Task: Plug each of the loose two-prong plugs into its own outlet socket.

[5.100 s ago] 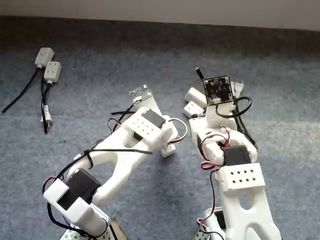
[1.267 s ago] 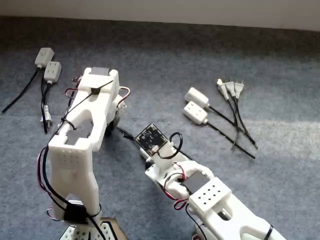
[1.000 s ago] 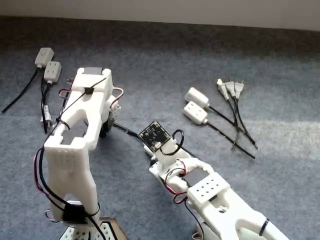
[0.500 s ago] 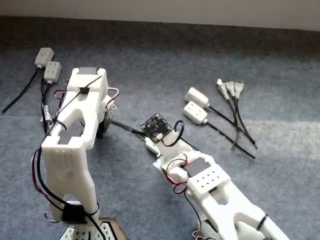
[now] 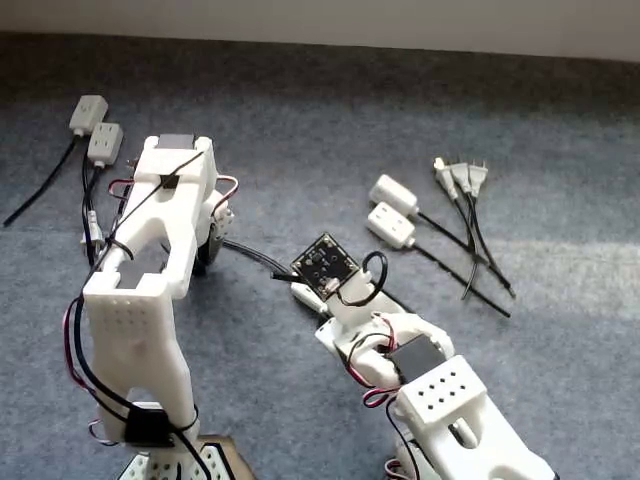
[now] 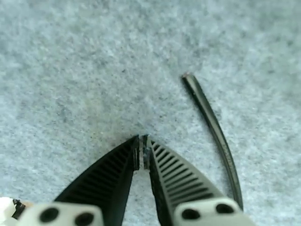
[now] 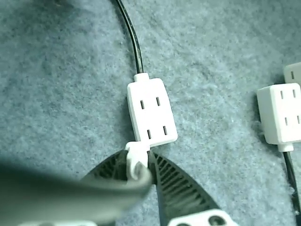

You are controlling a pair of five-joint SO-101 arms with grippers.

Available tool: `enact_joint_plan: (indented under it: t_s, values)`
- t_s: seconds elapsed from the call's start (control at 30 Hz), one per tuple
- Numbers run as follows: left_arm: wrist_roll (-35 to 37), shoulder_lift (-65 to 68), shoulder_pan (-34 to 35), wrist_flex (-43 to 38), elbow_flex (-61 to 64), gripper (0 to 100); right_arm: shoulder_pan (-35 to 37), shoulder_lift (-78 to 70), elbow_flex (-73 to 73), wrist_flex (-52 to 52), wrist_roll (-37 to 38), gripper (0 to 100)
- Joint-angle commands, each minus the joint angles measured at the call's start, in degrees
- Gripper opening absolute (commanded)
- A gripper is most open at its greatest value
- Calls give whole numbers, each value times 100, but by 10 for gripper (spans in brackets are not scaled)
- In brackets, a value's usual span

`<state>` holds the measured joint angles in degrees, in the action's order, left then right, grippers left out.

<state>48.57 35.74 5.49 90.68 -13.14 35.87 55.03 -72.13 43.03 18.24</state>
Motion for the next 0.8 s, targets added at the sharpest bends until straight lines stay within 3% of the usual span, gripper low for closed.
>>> enact_joint_plan:
  t_s: [0.0, 0.37, 0.77]
  values:
    - [-70, -127, 251, 79, -75, 46, 84, 119, 22, 13, -35, 8]
    - [-53, -136, 1077, 88, -295, 49, 92, 110, -646, -769, -79, 8]
    - [-53, -110, 1138, 88, -374, 49, 180, -127, -945, -1596, -387, 8]
